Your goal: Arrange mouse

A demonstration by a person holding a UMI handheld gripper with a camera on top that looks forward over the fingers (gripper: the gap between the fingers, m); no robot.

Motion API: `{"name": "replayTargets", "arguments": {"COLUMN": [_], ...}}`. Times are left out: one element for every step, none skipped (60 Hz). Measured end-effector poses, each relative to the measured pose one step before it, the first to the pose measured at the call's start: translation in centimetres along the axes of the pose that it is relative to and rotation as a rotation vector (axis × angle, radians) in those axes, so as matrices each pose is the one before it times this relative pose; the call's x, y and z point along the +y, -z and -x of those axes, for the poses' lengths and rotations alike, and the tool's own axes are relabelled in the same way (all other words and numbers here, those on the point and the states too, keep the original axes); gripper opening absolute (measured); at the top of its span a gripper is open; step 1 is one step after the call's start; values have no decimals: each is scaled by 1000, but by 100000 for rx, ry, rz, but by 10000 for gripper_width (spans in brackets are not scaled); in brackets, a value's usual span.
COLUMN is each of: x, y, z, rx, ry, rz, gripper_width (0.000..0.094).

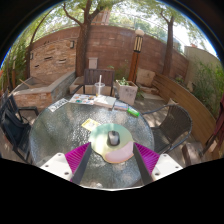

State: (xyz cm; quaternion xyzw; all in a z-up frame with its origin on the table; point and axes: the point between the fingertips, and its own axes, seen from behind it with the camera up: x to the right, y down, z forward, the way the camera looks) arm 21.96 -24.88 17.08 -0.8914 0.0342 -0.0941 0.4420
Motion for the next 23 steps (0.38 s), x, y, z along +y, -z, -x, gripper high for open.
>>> {"name": "replayTargets", "arguments": {"x": [326, 218, 210, 189, 138, 125, 91, 161, -39, -18, -19, 14, 87, 80, 170, 40, 88, 18, 18, 43, 61, 162, -23], "y": [562, 797, 626, 625, 599, 594, 557, 52, 613, 347, 419, 339, 343, 319, -124, 287, 213, 220, 179, 109, 190, -112, 83], "z": [181, 15, 39, 52, 52, 53, 46, 64, 20, -4, -18, -14, 11, -24, 46, 5, 0, 43, 73, 103, 70, 175, 79], "rx": [432, 128, 117, 61, -3, 6, 70, 10, 74, 144, 163, 100, 109, 105, 118, 162, 49, -101, -174, -206, -193, -253, -298], "ry": [32, -100, -77, -67, -41, 23, 66, 48, 52, 37, 62, 28, 23, 55, 166, 131, 141, 49, 99, 112, -14, -153, -273], "rz": [-188, -13, -8, -38, -113, -163, -269, -372, -273, -452, -457, -337, -161, 17, 6, 223, 106, 86, 58, 79, 148, -51, -27], "gripper_width": [858, 865, 868, 874, 873, 877, 877, 877, 877, 877, 877, 877, 865, 877, 877, 877, 877, 864, 859, 859, 858, 860, 877]}}
